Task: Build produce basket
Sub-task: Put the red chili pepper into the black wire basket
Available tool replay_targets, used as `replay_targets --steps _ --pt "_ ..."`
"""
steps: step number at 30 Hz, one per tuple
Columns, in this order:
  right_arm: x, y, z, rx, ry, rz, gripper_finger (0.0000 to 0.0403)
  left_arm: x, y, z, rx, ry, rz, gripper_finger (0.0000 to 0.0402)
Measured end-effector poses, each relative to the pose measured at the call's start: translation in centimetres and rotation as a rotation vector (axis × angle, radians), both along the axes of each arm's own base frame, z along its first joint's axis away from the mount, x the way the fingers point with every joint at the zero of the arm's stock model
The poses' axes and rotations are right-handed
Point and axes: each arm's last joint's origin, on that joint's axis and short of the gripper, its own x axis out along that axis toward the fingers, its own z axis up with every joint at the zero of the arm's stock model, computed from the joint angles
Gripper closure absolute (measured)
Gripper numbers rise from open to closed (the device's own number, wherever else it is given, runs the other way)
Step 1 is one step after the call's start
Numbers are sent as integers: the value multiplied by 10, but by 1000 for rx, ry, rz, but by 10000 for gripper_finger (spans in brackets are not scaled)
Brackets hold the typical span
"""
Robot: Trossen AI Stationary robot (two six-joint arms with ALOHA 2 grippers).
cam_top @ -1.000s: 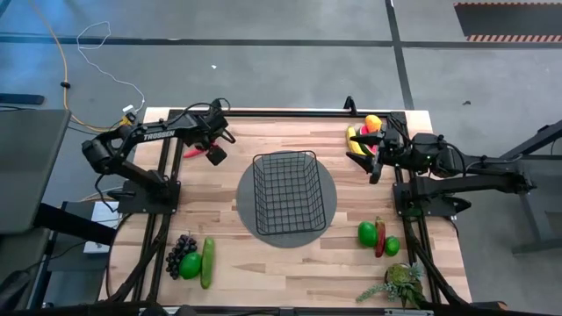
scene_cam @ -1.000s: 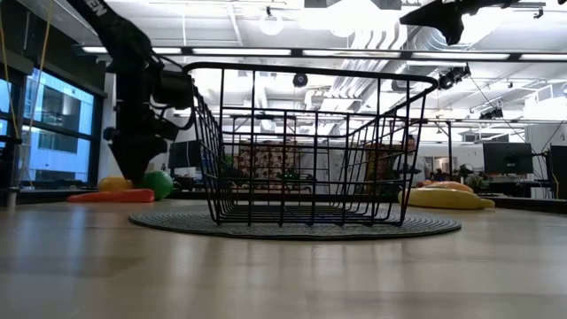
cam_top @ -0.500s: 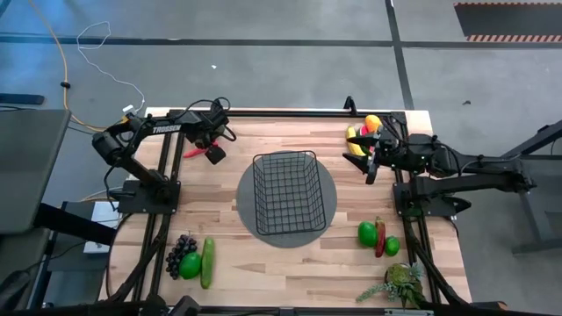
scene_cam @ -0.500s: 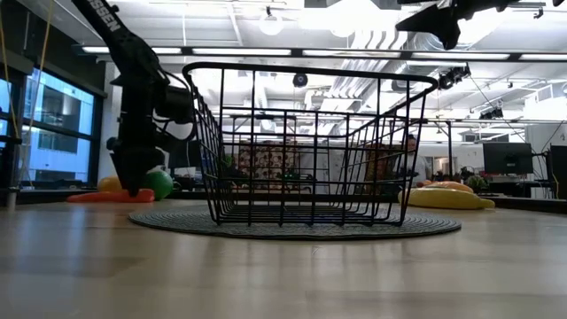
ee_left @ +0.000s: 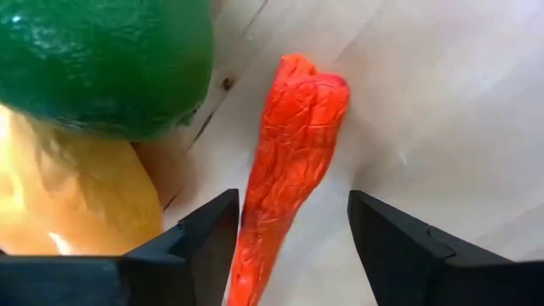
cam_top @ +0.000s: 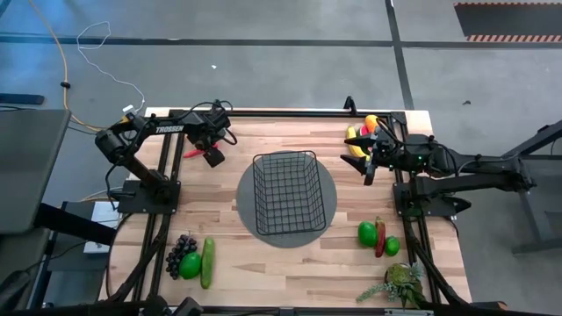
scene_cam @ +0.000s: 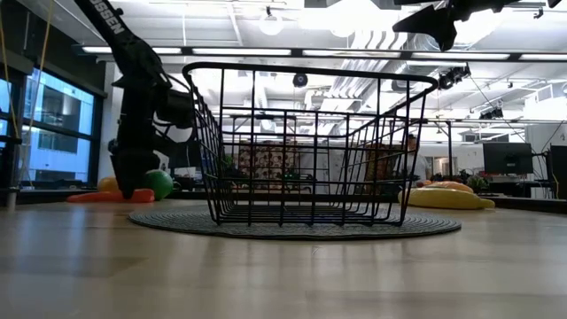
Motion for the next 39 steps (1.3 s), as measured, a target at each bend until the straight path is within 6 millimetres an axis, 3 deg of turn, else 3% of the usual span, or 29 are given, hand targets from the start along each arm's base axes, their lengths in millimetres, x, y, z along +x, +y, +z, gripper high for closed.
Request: replay_targets --steps 20,28,33,39 --pt "0 0 0 15 -3 5 146 -1 -1 0 -19 7 -20 310" --pt "0 0 0 15 -3 4 146 0 -1 3 -31 8 -19 331" --pt "0 0 0 5 -1 5 146 5 6 24 -34 10 -19 329" --pt "0 0 0 -1 1 6 146 15 17 71 70 -150 4 331"
